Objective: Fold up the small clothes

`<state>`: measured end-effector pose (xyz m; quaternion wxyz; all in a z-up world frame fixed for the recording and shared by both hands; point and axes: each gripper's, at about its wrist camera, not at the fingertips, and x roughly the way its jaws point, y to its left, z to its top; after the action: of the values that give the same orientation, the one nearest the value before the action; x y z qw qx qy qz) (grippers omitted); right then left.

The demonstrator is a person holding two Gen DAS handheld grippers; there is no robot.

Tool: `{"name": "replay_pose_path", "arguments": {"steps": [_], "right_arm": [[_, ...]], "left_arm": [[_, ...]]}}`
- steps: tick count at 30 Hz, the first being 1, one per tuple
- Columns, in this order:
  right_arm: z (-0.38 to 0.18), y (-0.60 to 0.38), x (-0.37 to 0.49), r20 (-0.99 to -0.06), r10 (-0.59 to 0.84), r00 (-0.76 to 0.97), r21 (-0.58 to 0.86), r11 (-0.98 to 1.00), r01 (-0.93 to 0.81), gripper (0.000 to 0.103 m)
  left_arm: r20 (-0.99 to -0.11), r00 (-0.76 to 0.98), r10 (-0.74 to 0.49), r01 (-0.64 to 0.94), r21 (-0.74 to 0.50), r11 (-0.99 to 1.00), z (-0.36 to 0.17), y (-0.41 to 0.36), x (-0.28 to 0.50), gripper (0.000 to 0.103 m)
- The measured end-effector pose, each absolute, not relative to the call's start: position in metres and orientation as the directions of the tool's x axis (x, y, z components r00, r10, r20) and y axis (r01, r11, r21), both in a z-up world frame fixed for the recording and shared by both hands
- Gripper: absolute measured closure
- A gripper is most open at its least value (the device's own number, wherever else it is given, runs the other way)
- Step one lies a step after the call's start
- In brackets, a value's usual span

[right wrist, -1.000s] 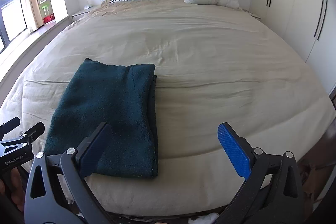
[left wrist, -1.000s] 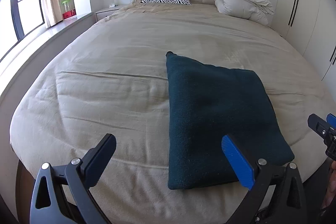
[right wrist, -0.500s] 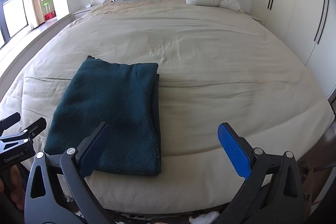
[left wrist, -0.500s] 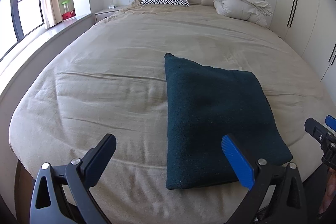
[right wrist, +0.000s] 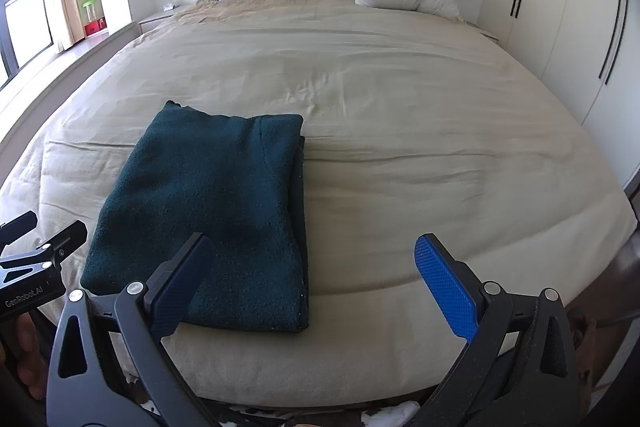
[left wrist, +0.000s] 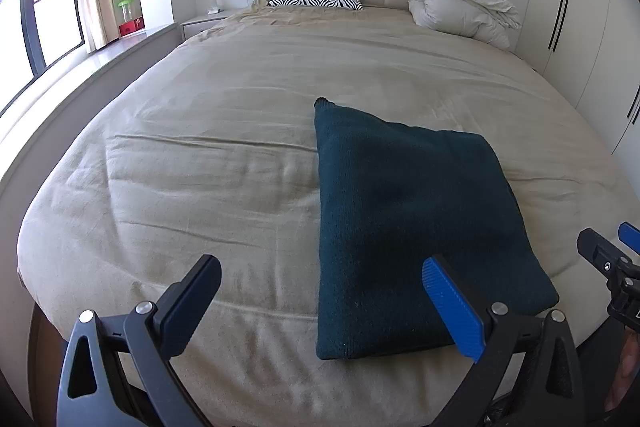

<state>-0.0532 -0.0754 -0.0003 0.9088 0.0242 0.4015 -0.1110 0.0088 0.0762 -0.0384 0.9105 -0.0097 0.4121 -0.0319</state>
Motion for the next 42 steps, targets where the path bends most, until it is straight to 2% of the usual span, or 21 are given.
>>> {"name": "replay_pose_path", "arguments": {"steps": [42], "right_arm": [[-0.0098,-0.0833,-0.0516,-0.752,-0.180,0.634,-0.047,0.974,0.221,0.000]], "left_arm": [[-0.761,0.645,-0.071,0.058,-0.044,0.997,-0.0442,0.0782,0.0113,0.000]]}}
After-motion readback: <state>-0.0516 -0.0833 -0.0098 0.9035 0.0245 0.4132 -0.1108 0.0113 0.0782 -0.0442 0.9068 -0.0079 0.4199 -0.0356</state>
